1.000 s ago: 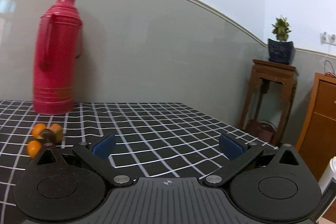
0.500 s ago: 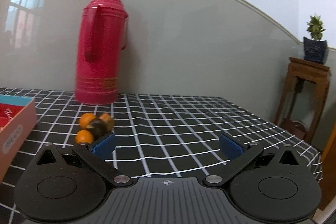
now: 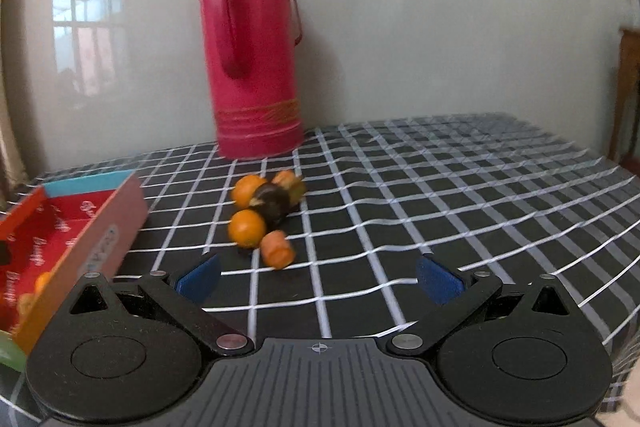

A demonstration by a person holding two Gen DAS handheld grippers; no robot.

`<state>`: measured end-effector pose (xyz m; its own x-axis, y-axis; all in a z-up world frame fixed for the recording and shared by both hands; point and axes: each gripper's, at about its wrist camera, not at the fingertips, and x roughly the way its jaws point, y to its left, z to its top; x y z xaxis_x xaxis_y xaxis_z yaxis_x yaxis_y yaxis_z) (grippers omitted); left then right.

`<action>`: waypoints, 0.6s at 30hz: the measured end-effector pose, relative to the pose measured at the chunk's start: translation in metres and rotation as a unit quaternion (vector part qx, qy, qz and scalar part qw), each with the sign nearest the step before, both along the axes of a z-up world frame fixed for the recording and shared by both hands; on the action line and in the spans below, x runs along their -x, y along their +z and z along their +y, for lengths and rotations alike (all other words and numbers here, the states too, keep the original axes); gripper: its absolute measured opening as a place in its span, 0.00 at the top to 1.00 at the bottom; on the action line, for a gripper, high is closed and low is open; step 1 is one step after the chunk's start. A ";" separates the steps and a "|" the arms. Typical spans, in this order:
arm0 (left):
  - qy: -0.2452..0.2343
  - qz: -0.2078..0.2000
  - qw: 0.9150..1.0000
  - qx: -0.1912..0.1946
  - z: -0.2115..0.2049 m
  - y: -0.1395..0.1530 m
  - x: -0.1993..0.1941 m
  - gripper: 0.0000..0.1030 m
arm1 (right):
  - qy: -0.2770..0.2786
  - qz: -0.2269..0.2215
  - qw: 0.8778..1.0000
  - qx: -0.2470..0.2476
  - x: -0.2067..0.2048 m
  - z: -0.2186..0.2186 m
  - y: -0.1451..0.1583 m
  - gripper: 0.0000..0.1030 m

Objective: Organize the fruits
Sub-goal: 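Carry the brown fruit with the left gripper into the box and release, then grasp the small orange-brown piece with the right gripper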

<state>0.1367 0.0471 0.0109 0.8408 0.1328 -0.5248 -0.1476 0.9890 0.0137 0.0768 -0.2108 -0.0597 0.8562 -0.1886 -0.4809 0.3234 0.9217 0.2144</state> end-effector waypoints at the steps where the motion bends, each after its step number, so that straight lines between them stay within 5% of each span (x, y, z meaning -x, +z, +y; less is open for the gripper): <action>1: 0.006 0.000 1.000 0.002 0.004 0.001 0.001 0.14 | 0.008 0.004 1.000 -0.013 -0.002 -0.001 -0.001 0.00; 5: 0.031 -0.005 0.999 0.012 0.023 0.006 0.002 0.09 | 0.052 0.012 0.998 -0.041 -0.014 -0.002 -0.004 0.00; 9: 0.049 -0.007 0.999 0.016 0.040 0.008 0.001 0.09 | 0.085 0.019 0.996 -0.018 -0.028 0.000 -0.001 0.01; 12: 0.062 -0.008 0.998 0.026 0.052 0.011 0.000 0.08 | 0.101 0.036 0.994 -0.009 -0.042 0.000 -0.004 0.31; 18: 0.077 -0.008 0.996 0.035 0.067 0.014 0.000 0.08 | 0.112 0.062 0.992 -0.010 -0.065 -0.016 -0.018 0.33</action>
<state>0.1371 0.1138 0.0245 0.8219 0.2253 -0.5232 -0.2979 0.9528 -0.0577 0.1414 -0.2269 -0.0776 0.8096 0.0097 -0.5869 0.1365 0.9693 0.2044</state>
